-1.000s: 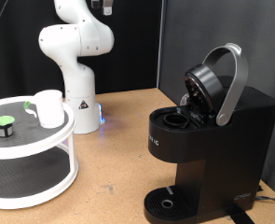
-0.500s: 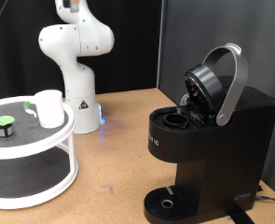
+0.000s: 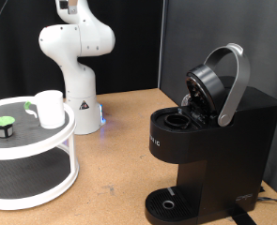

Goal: Make a cup of coffee with the keurig machine

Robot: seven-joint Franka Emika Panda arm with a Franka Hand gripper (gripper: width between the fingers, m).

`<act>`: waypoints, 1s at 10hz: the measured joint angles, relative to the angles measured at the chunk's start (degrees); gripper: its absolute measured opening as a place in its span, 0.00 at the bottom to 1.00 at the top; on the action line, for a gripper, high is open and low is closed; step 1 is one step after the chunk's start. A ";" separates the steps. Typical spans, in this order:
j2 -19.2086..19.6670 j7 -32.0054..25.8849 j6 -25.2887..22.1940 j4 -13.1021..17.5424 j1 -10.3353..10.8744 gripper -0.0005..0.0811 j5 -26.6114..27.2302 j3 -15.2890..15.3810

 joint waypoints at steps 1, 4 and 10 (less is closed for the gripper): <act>-0.02 -0.91 0.06 -0.18 -0.15 0.99 -0.91 -0.71; -0.02 -5.12 0.06 -0.12 -1.39 0.99 -4.26 -5.06; 0.43 -12.90 0.09 2.55 -2.32 0.99 -8.47 -13.62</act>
